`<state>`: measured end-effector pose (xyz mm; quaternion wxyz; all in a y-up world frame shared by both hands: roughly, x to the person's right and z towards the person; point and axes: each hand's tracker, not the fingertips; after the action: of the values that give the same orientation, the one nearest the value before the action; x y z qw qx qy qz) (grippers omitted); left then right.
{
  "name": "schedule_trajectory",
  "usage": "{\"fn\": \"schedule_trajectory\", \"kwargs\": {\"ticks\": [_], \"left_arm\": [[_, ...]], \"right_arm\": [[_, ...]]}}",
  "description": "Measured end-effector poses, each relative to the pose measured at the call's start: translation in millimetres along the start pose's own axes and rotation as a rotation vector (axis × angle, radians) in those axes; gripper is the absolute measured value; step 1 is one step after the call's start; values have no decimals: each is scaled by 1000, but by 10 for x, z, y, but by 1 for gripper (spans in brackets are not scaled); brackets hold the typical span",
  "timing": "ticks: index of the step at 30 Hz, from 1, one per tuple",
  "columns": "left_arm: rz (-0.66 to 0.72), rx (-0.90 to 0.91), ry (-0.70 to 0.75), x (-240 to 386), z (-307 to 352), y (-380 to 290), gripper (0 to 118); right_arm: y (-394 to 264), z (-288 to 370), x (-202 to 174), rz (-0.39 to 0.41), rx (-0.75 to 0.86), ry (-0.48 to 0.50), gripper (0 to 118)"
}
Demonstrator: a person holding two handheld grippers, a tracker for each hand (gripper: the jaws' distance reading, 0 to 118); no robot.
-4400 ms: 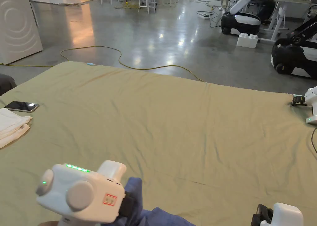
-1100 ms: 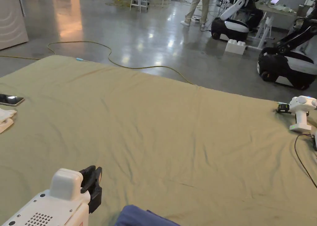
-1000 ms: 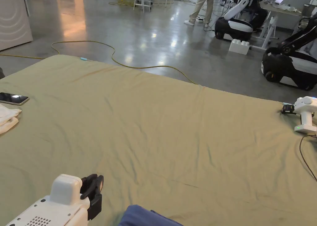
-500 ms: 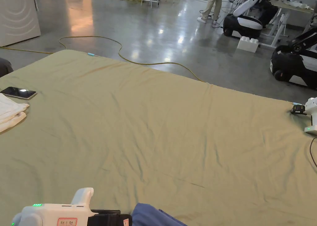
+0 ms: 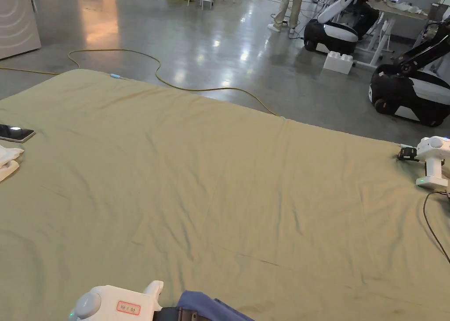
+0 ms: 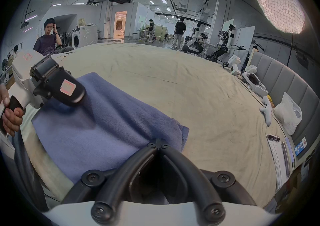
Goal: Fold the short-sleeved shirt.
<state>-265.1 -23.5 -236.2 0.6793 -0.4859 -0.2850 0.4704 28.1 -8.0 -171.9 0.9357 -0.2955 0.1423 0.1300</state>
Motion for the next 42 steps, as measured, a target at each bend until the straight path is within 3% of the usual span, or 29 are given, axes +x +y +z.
{"fn": "schedule_trajectory", "kwargs": {"ticks": [2,3,6,9,11,17,29,33,39,40,42], "left_arm": [[-23,-7,20,34,-22,-19,58],[-27,-8,33,40,-13,-29,32],[-9,3,66,76,33,-85,25],[7,49,5,161,139,-176,22],[55,67,-53,94,312,-123,22],[34,128,5,313,1157,35,22],[51,306,383,327,3431,529,22],[66,330,513,398,3810,501,22],[162,312,690,-121,4027,717,23],[202,315,754,-182,4030,710,28],[219,311,792,-300,4054,734,55]], "right_arm": [[0,-1,20,-8,-2,5,0],[0,0,32,-19,-1,10,0],[11,6,21,-24,3,25,0],[112,55,-21,0,5,18,0],[209,118,17,-26,49,37,0],[808,229,388,-91,183,-4,0],[1763,300,1271,-93,359,-118,0],[1783,354,1379,-106,371,-143,0],[1638,333,1380,-115,339,-153,0],[1612,326,1374,-117,330,-149,0],[1565,318,1359,-116,321,-147,0]]}}
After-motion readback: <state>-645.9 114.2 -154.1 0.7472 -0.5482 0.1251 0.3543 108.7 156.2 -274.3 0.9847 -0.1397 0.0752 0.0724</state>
